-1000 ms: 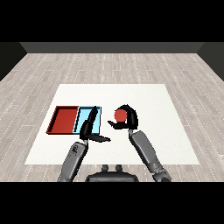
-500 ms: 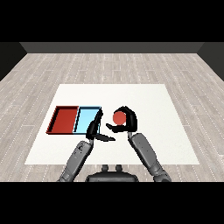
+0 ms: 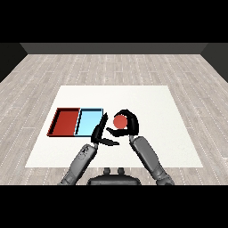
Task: Pick the red can and put it in the red box
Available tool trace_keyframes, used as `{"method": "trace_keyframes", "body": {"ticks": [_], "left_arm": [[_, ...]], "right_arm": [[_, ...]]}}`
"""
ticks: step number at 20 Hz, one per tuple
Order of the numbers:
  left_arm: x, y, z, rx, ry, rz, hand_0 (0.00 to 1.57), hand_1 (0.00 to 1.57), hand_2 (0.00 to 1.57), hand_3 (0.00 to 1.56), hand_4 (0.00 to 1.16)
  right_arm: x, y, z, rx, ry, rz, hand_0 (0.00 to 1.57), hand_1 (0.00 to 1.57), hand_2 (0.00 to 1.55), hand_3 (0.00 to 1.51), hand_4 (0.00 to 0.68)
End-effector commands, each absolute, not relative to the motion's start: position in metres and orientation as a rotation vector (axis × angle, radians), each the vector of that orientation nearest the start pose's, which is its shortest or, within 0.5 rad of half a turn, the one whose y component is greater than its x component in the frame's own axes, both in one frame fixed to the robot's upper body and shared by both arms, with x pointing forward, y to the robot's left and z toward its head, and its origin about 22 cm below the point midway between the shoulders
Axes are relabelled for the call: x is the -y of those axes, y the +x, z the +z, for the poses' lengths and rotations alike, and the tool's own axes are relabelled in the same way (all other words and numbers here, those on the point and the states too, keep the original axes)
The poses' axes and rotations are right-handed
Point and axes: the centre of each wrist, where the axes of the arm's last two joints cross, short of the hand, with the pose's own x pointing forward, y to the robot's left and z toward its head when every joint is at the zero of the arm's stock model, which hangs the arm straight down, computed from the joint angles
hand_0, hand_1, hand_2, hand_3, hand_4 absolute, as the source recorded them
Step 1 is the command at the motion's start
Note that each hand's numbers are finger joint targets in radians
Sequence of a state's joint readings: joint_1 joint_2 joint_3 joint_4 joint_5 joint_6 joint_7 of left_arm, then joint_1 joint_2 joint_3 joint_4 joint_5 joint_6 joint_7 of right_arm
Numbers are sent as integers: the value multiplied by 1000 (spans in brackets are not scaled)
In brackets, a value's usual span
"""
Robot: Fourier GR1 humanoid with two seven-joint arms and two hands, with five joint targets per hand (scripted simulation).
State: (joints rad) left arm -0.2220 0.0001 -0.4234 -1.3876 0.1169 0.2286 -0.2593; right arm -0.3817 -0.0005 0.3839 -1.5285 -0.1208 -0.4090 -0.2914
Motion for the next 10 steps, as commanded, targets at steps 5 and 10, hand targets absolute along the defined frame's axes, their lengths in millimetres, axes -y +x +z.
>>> {"method": "trace_keyframes", "body": {"ticks": [5, 10], "left_arm": [[-104, 287, 1, 1786, -331, -163, 0, 0, 0, 0, 0], [-90, 281, -1, 1780, -339, -171, 0, 0, 0, 0, 0]], "right_arm": [[83, 274, 82, 2116, 272, 1, 1442, 1442, 1431, 1392, 661], [84, 266, 67, 2090, 328, -27, 1496, 1496, 1444, 1405, 640]]}}
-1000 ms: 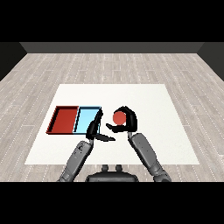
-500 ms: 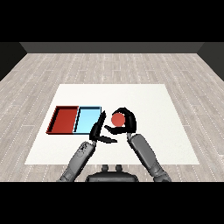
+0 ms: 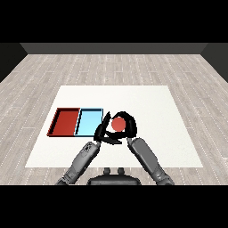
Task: Pick the red can and put it in the red box
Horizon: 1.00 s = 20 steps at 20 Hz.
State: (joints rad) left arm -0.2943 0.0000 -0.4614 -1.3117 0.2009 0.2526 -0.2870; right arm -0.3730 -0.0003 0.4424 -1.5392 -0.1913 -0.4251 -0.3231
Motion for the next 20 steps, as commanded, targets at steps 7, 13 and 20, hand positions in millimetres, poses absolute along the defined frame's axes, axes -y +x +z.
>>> {"method": "trace_keyframes", "body": {"ticks": [7, 13, 20], "left_arm": [[-72, 275, -6, 1753, -367, -184, 0, 0, 0, 0, 0], [-78, 268, -8, 1756, -392, -129, 0, 0, 0, 0, 0], [-72, 279, -17, 1745, -169, 27, 1571, 1571, 1569, 1491, 1126]], "right_arm": [[63, 272, 75, 2078, 329, -22, 1526, 1526, 1463, 1422, 659], [53, 266, 70, 2097, 318, -8, 1510, 1510, 1461, 1406, 639], [41, 274, 75, 2079, 343, 16, 1509, 1509, 1454, 1394, 649]]}}
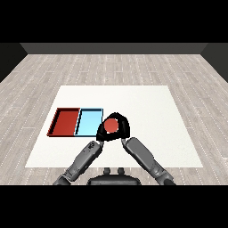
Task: Pick the red can and put it in the red box
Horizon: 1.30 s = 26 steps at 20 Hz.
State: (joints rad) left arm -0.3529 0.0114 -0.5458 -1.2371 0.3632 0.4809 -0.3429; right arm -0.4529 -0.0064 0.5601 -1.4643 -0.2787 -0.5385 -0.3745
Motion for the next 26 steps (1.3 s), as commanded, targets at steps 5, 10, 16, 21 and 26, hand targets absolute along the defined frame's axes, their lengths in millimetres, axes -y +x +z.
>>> {"method": "trace_keyframes", "body": {"ticks": [5, 10, 16, 21, 26], "left_arm": [[-88, 300, 10, 1725, -183, 1, 1571, 1571, 1561, 1480, 1122], [-63, 279, 15, 1804, -139, 38, 1571, 1571, 1558, 1479, 1138], [-73, 280, 4, 1896, -163, 85, 1571, 1571, 1571, 1513, 1147], [-71, 266, -11, 1879, -171, 95, 1571, 1571, 1571, 1513, 1147], [-76, 276, -9, 1891, -90, 86, 1571, 1571, 1571, 1501, 1138]], "right_arm": [[59, 277, 67, 2093, 349, -8, 1488, 1488, 1443, 1389, 649], [55, 278, 93, 2101, 314, 0, 1490, 1490, 1440, 1392, 642], [53, 282, 74, 2037, 292, 13, 923, 923, 935, 532, 0], [56, 273, 75, 2006, 265, 80, 0, 0, 0, 0, 0], [62, 269, 61, 1979, 297, 53, 0, 0, 0, 0, 0]]}}
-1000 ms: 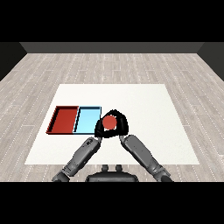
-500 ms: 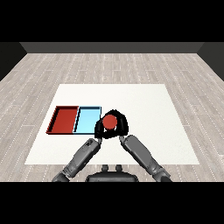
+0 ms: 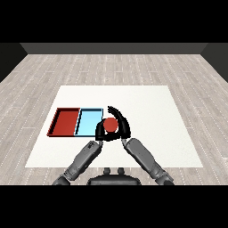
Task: Pick the red can and put it in the red box
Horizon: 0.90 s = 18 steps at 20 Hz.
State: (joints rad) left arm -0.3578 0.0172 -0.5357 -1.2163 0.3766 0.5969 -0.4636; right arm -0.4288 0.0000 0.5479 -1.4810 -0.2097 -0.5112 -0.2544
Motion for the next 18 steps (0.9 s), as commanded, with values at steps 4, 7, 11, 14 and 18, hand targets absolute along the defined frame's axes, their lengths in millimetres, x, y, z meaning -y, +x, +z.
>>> {"method": "trace_keyframes", "body": {"ticks": [4, 7, 11, 14, 18], "left_arm": [[-72, 300, -4, 1902, -105, 78, 1571, 1571, 1571, 1497, 1136], [-74, 281, 13, 1895, -64, 72, 1571, 1571, 1571, 1483, 1135], [-89, 288, 11, 1888, -75, 83, 1571, 1571, 1571, 1480, 1131], [-86, 298, 6, 1910, -32, 86, 1571, 1571, 1571, 1456, 1132], [-90, 308, 9, 1908, -7, 86, 1571, 1571, 1558, 1467, 1132]], "right_arm": [[68, 272, 85, 1980, 271, 58, 0, 0, 0, 0, 0], [71, 276, 73, 1967, 259, 54, 0, 0, 0, 0, 0], [75, 269, 76, 1973, 284, 15, 0, 0, 0, 0, 0], [106, 277, 67, 1970, 324, -37, 0, 0, 0, 0, 0], [110, 265, 87, 2030, 299, -46, 0, 0, 0, 0, 0]]}}
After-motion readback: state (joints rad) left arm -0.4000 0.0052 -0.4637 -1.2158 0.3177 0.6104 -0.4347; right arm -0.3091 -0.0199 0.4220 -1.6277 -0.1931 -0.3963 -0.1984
